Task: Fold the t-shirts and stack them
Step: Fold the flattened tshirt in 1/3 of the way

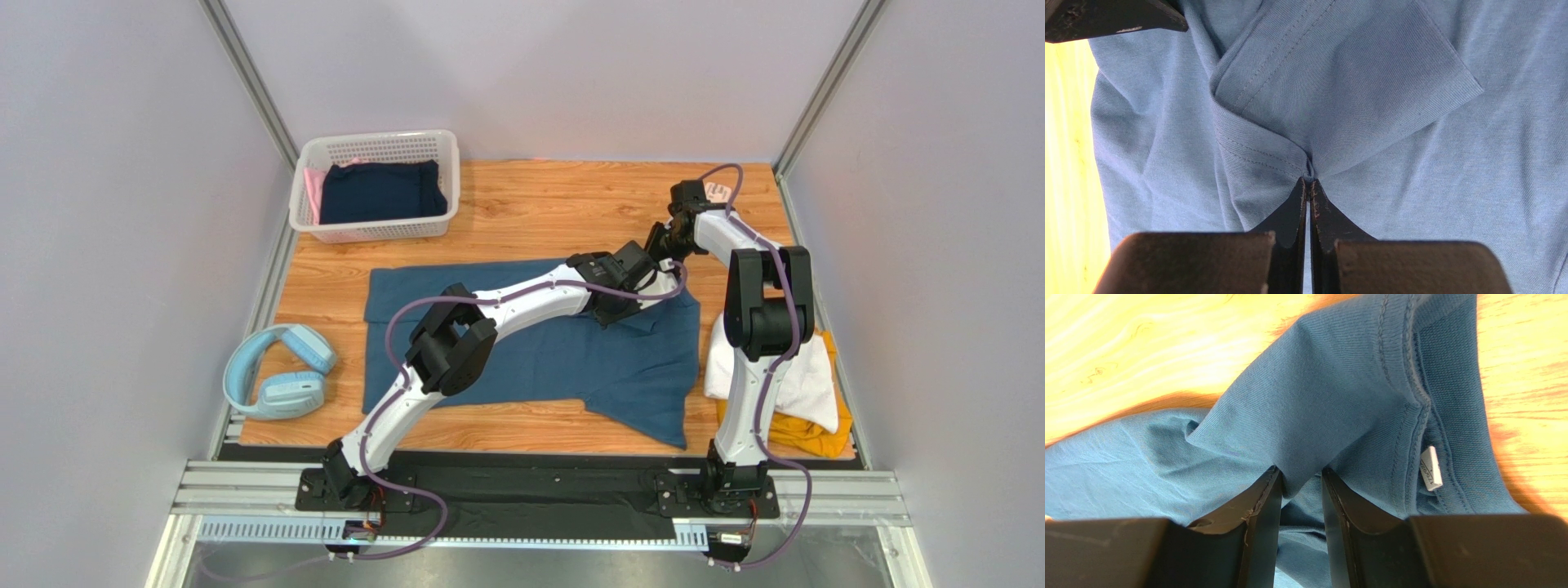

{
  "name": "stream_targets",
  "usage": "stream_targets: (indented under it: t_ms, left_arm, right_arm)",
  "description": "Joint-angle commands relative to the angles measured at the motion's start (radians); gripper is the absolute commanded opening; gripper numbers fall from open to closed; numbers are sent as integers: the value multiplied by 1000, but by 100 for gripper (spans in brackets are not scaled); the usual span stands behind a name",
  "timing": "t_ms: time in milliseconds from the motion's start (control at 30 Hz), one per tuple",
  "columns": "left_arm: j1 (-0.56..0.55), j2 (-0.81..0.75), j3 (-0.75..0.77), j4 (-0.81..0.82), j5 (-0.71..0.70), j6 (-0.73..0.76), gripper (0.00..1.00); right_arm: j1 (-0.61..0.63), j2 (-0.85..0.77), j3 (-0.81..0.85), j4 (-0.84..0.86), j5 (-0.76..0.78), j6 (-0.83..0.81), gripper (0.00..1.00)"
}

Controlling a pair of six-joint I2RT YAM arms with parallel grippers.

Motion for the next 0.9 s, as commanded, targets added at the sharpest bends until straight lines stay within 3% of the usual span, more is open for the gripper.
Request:
stream_targets:
  t_ms: [0,867]
  left_arm:
    - [4,-41,13,-11,15,24,0]
    - [-37,-323,-215,-91,138,24,0]
  right_arm:
    - [6,42,-24,10,24,4,35]
    - [4,45,-17,3,28,4,35]
